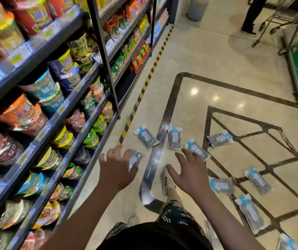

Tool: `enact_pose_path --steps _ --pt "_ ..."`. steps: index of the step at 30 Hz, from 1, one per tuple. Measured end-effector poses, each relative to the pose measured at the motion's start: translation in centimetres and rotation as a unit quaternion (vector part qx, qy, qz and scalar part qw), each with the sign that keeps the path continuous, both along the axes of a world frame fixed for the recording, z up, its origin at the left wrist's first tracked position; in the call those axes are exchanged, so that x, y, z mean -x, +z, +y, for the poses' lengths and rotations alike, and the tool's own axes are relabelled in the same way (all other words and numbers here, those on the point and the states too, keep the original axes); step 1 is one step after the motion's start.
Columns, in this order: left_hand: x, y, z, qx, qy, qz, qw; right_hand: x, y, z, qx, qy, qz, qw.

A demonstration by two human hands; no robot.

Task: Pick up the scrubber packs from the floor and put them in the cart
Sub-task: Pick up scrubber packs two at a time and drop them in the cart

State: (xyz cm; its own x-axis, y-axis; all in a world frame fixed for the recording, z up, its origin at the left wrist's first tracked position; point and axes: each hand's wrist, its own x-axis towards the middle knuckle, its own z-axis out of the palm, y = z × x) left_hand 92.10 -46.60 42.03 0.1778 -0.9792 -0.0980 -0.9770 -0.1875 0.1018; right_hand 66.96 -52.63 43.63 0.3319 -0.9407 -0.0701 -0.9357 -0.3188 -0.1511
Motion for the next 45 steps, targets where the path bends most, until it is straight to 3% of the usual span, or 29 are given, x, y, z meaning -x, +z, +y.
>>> enact_pose_path --steps 4,12,17,20,27,31,35,39,40,42,43,45 --pt "0.1 -1.4 -5.5 -0.071 0.056 0.019 0.996 -0.3 -0.9 -7.7 -0.027 0.047 0.010 0.998" --pt "1.3 -3.0 -16.2 -0.090 0.176 0.055 0.979 -1.6 -0.8 -25.1 -0.051 0.161 0.005 0.986" --pt "1.4 -5.0 -20.7 -0.086 0.218 0.049 0.971 -4.1 -2.1 -31.9 -0.079 0.236 0.035 0.968" --pt "0.7 -6.8 -22.6 -0.127 0.246 0.062 0.959 -6.1 -4.4 -34.3 -0.101 0.272 0.057 0.955" --pt "-2.3 -17.7 -25.3 -0.132 0.290 0.091 0.944 -11.9 -16.9 -38.0 -0.148 0.303 0.097 0.937" --pt "-3.5 -29.5 -26.4 -0.192 0.347 0.198 0.896 -15.0 -29.9 -39.2 -0.195 0.287 0.114 0.931" --pt "-2.9 -44.8 -26.6 -0.241 0.468 0.316 0.790 -17.3 -43.7 -40.6 -0.223 0.295 0.147 0.917" --pt "-1.4 -60.7 -25.4 -0.241 0.601 0.449 0.616 -17.6 -57.1 -42.8 -0.252 0.260 0.194 0.912" --pt "-1.1 -63.5 -25.2 -0.228 0.636 0.476 0.563 -17.4 -60.0 -43.5 -0.263 0.234 0.200 0.914" --pt "-0.5 -68.2 -25.1 -0.190 0.709 0.535 0.418 -16.9 -65.2 -45.2 -0.311 0.166 0.186 0.917" --pt "-0.3 -70.4 -24.9 -0.166 0.727 0.575 0.335 -16.8 -67.5 -46.0 -0.336 0.120 0.164 0.920" --pt "-0.3 -74.4 -24.6 -0.119 0.723 0.647 0.208 -17.0 -71.2 -47.5 -0.374 0.015 0.107 0.921"
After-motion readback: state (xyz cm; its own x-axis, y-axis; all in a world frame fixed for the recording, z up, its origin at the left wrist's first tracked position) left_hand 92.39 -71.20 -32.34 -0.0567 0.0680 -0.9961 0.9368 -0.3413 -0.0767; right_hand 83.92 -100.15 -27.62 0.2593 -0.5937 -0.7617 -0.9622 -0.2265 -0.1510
